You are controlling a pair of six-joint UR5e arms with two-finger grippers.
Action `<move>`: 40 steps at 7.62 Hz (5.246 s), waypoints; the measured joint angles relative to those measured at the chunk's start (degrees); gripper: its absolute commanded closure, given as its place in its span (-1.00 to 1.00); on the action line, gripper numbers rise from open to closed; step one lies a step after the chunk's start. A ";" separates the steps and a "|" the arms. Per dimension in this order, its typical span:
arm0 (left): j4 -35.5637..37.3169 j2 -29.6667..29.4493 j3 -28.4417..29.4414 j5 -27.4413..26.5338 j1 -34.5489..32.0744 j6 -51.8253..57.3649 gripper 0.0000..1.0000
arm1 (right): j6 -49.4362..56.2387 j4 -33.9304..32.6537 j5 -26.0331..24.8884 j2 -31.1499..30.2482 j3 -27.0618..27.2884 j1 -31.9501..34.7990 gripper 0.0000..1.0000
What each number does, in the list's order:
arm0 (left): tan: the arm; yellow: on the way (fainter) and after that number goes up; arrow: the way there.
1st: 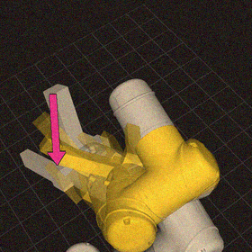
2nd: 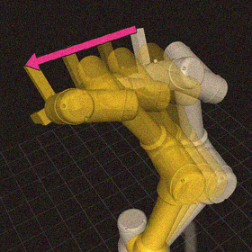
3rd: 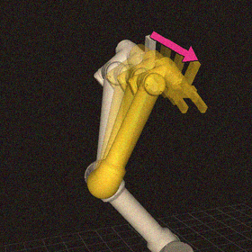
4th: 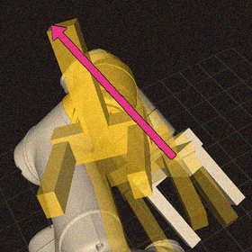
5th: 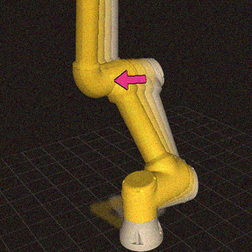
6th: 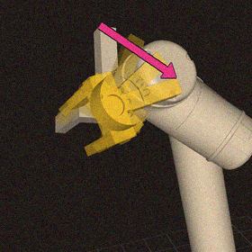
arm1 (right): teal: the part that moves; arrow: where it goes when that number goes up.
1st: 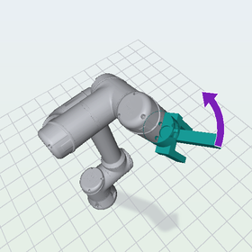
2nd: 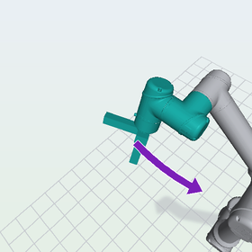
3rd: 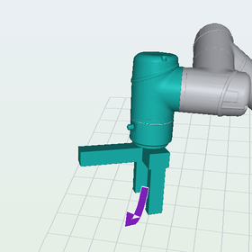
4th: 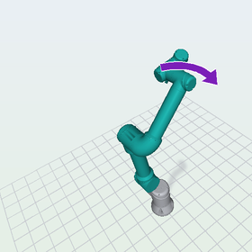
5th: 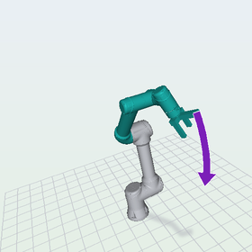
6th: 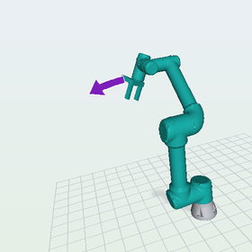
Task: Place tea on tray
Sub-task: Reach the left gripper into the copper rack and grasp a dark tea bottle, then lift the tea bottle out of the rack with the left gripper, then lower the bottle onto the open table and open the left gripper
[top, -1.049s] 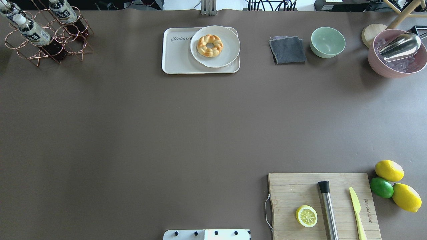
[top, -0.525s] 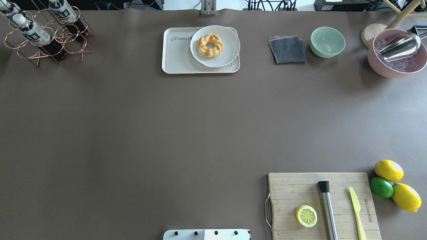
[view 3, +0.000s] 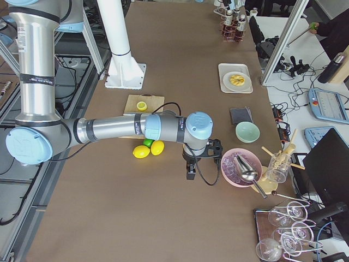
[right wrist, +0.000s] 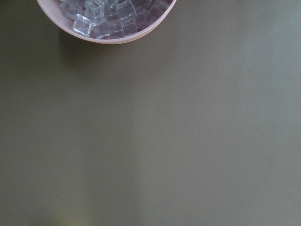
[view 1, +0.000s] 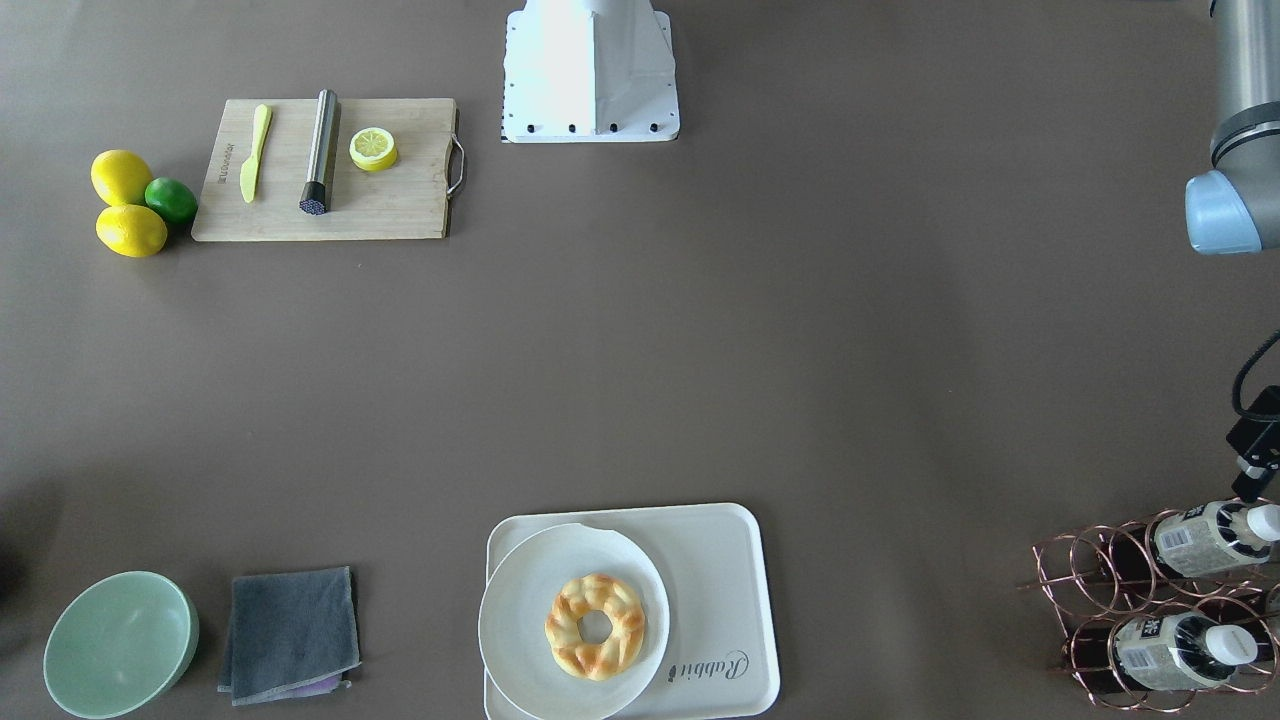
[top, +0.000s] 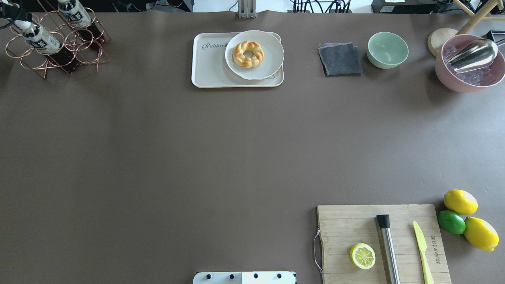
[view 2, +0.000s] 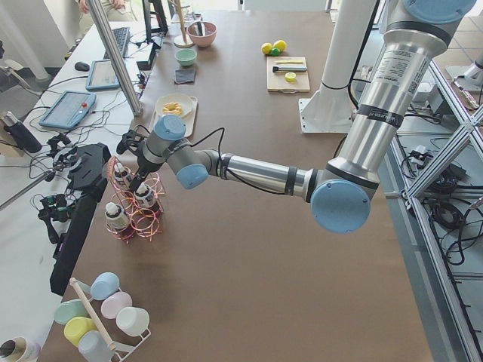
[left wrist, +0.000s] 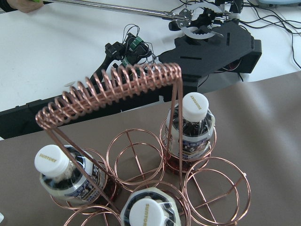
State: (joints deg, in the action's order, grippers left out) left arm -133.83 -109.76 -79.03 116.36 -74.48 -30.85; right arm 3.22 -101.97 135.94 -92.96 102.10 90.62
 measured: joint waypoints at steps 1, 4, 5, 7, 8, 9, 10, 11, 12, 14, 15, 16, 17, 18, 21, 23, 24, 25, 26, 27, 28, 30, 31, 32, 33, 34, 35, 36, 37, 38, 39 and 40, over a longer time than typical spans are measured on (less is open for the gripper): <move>-2.49 -0.52 2.41 -1.59 1.01 -1.57 -0.92 | 0.05 0.01 -0.05 0.08 0.02 0.00 -1.00; -6.67 -0.70 5.53 -3.34 2.46 -4.84 0.05 | 0.11 0.02 -0.14 0.19 -0.02 0.03 -1.00; -7.12 -0.53 5.51 -3.21 2.54 -5.17 0.60 | 0.12 0.02 -0.15 0.18 0.00 0.06 -1.00; -7.42 -0.35 5.26 -1.84 2.49 -5.10 1.00 | 0.19 0.02 -0.15 0.17 0.07 0.18 -1.00; -7.45 -0.27 5.13 -0.70 2.36 -4.95 1.00 | 0.24 0.02 -0.15 0.11 0.09 0.27 -1.00; -7.38 -0.27 4.93 0.00 2.16 -4.84 1.00 | 0.27 0.02 -0.15 -0.01 0.10 0.37 -1.00; -7.05 -0.34 4.74 1.10 1.59 -4.79 1.00 | 0.29 0.02 -0.15 -0.15 0.11 0.45 -1.00; -6.20 -0.64 4.50 3.53 0.25 -4.80 1.00 | 0.34 0.02 -0.15 -0.24 0.11 0.54 -1.00; -3.44 -1.29 3.67 6.69 -1.77 -4.78 1.00 | 0.41 0.02 -0.15 -0.32 0.11 0.58 -1.00; 6.05 -3.27 -0.42 11.49 -5.90 -4.72 1.00 | 0.57 0.02 -0.15 -0.43 0.11 0.68 -1.00; 10.53 -3.94 -3.12 12.87 -7.24 -4.73 1.00 | 0.66 0.02 -0.15 -0.51 0.09 0.73 -1.00; 15.04 -4.65 -6.07 13.48 -7.94 -4.79 1.00 | 0.70 0.02 -0.15 -0.58 0.04 0.72 -1.00; 20.01 -5.68 -9.31 13.67 -8.43 -4.88 1.00 | 0.72 0.02 -0.15 -0.61 -0.01 0.72 -1.00; 24.70 -6.54 -12.78 13.57 -8.61 -5.22 1.00 | 0.73 0.06 -0.15 -0.63 -0.03 0.71 -1.00; 29.85 -7.43 -21.58 8.35 -3.04 -14.41 1.00 | 0.66 0.17 -0.12 -0.62 0.02 0.70 -1.00; 34.13 -9.83 -25.90 -0.66 6.51 -22.77 1.00 | 0.71 3.15 -0.39 -1.87 -0.09 0.70 -1.00; 39.37 -13.00 -27.67 -5.43 11.55 -26.41 1.00 | 0.74 6.44 -0.48 -3.67 -0.15 0.69 -1.00; 44.34 -16.11 -29.16 -9.59 16.41 -29.78 1.00 | 0.74 9.62 -0.62 -5.04 -0.27 0.65 -1.00; 48.38 -19.22 -29.99 -13.45 21.37 -33.63 1.00 | 0.47 11.58 -0.71 -6.08 -0.35 0.64 -1.00; 51.58 -22.10 -30.21 -17.60 26.80 -37.19 1.00 | 0.25 12.47 -0.94 -6.65 -0.38 0.62 -1.00; 53.95 -24.17 -30.31 -21.43 32.01 -40.19 1.00 | -0.03 12.78 -1.74 -6.87 -0.40 0.57 -1.00; 58.49 -28.03 -30.21 -28.76 41.17 -45.10 1.00 | -0.81 12.81 -2.90 -7.03 -0.46 0.54 -1.00; 61.35 -30.23 -30.10 -31.03 44.28 -45.92 1.00 | -0.95 12.74 -3.00 -7.10 -0.48 0.53 -1.00; 63.08 -31.40 -29.88 -32.14 46.04 -46.19 1.00 | -1.00 12.66 -3.02 -7.17 -0.49 0.53 -1.00; 63.83 -31.93 -29.15 -33.12 47.08 -46.27 1.00 | -1.02 12.58 -2.91 -7.26 -0.50 0.53 -1.00; 64.09 -32.11 -28.10 -34.04 47.94 -46.24 1.00 | -1.03 12.53 -2.75 -7.38 -0.50 0.53 -1.00; 64.12 -32.15 -27.39 -34.55 48.72 -46.23 1.00 | -1.03 12.52 -2.58 -7.44 -0.50 0.53 -1.00; 63.97 -32.17 -27.01 -34.77 49.58 -46.28 1.00 | -1.03 12.54 -2.49 -7.46 -0.50 0.53 -1.00; 63.29 -32.11 -26.78 -34.80 50.31 -46.34 1.00 | -1.03 12.54 -2.45 -7.45 -0.50 0.53 -1.00; 61.74 -31.75 -26.50 -34.81 51.08 -46.38 1.00 | -1.07 12.55 -2.39 -7.43 -0.50 0.52 -1.00; 60.16 -31.35 -26.04 -34.84 51.47 -46.40 1.00 | -1.09 12.54 -2.32 -7.42 -0.54 0.48 -1.00; 58.47 -30.65 -25.75 -34.84 51.63 -46.40 1.00 | -1.08 12.52 -2.29 -7.41 -0.54 0.50 -1.00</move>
State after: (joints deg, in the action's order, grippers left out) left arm -75.35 -140.41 -104.77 81.53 -22.86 -77.25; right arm 2.15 -89.46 133.65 -100.37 101.57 91.12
